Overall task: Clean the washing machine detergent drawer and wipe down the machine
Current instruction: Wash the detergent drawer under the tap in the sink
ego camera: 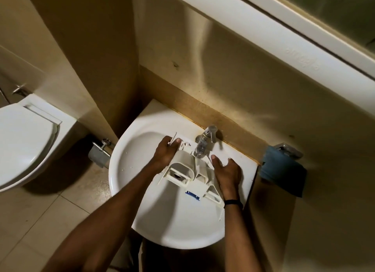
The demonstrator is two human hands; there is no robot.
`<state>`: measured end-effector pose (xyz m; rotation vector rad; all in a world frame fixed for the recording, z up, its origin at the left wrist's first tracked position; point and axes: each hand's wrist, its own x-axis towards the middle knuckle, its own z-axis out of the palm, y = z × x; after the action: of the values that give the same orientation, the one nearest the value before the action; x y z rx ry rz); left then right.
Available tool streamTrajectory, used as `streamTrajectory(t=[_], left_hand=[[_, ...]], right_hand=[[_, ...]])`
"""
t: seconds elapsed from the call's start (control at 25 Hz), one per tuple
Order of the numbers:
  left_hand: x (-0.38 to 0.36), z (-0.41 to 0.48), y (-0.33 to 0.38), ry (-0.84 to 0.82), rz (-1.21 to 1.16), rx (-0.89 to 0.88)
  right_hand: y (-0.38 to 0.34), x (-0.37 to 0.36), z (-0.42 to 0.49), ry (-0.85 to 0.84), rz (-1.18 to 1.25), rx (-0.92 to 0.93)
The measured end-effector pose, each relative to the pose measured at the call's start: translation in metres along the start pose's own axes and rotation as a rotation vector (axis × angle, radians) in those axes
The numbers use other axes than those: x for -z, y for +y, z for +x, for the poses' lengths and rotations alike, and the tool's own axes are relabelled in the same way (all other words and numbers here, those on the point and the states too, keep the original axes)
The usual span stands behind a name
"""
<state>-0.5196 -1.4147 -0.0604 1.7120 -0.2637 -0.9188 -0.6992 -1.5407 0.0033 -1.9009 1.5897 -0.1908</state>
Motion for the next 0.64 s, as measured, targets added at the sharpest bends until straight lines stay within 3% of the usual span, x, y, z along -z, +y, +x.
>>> streamTrajectory(t=[0.24,0.4,0.64], left_hand=[[-0.011,0.02,0.012,0.015,0.177,-0.16],[-0.01,0.025,0.021,-0.039,0.209,-0.197],[-0.01,0.025,0.019,-0.055,0.213,-0.21]], right_hand=[[-0.005,0.007,0.009,-0.13,-0.235,0.293],[-0.008,0.008,0.016,-0.345,-0.246,0.384],[-0.014,0.003,0.009,-0.263,-0.152,0.497]])
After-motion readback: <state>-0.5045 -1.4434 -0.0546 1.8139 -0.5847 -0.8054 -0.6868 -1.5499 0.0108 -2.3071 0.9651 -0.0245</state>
